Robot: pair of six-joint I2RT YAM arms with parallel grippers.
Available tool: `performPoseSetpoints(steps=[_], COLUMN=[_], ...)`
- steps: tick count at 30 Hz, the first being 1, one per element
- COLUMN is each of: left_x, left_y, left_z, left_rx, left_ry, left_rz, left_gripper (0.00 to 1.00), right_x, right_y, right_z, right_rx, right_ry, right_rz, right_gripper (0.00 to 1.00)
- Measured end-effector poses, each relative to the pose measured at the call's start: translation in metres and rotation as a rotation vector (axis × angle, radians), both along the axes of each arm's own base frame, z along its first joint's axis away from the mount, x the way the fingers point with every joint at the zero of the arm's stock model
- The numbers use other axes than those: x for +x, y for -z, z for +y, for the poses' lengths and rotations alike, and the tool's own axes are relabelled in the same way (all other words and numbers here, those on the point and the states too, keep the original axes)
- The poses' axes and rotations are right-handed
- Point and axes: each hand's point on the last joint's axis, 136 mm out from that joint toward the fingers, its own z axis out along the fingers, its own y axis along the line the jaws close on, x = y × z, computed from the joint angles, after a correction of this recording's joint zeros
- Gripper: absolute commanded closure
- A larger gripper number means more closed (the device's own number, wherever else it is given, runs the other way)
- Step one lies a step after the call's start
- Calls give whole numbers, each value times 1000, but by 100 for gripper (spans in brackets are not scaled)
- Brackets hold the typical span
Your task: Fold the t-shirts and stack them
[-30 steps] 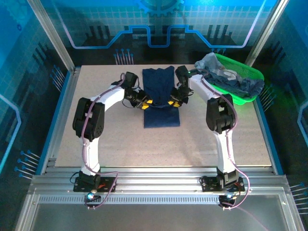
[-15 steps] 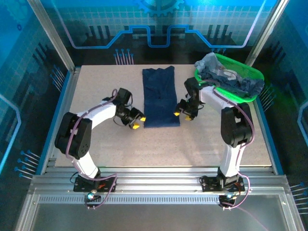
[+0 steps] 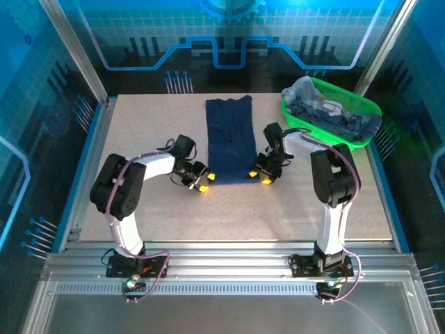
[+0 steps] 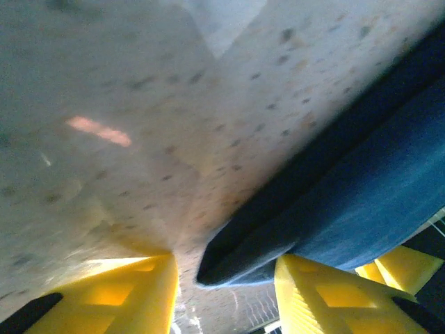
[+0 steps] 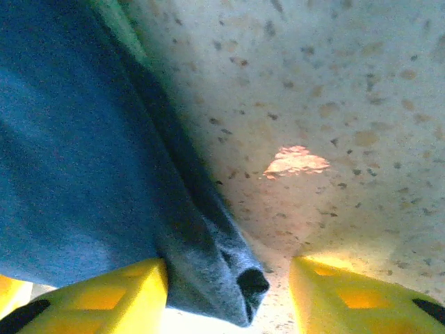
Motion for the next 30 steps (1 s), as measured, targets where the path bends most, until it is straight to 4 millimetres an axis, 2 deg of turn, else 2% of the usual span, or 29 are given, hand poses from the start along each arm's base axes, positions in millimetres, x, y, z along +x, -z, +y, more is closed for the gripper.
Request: performPoseSetpoints(steps=[2,5,7,10,15,19,22,27,30], left_x=[8,18,25,34,30,5,-21,-79,-113], left_y=[1,3,4,1,-2,-15,-27,-43,-61], left_z=[-5,-11,-15,-17,-13,-6,-5,-5,-6], left_rx=[-10,-26,-38,-47,-27,-10,-14,-50,-102], left_ry=[3,8,12,11,33,98,177,319,375], left_rz=[-13,-32,-64,-104,-126,-138,-148,-132,-130], left_gripper=[72,85,100,100,100,100,100,100,100], right_x=[3,2,1,4,6,1,-22,-84,-118], right_y=[-1,2,4,4,0,-15,-27,-42,-58], right_z=[5,12,15,16,11,8,12,20,22], right_rx=[6,16,17,14,-19,-27,-24,-2,36], right_ry=[-2,-3,0,5,-9,-44,-104,-218,-258], right_rz=[-7,1,11,11,-13,-49,-54,-2,40], right_gripper=[61,77,89,100,100,100,100,100,100])
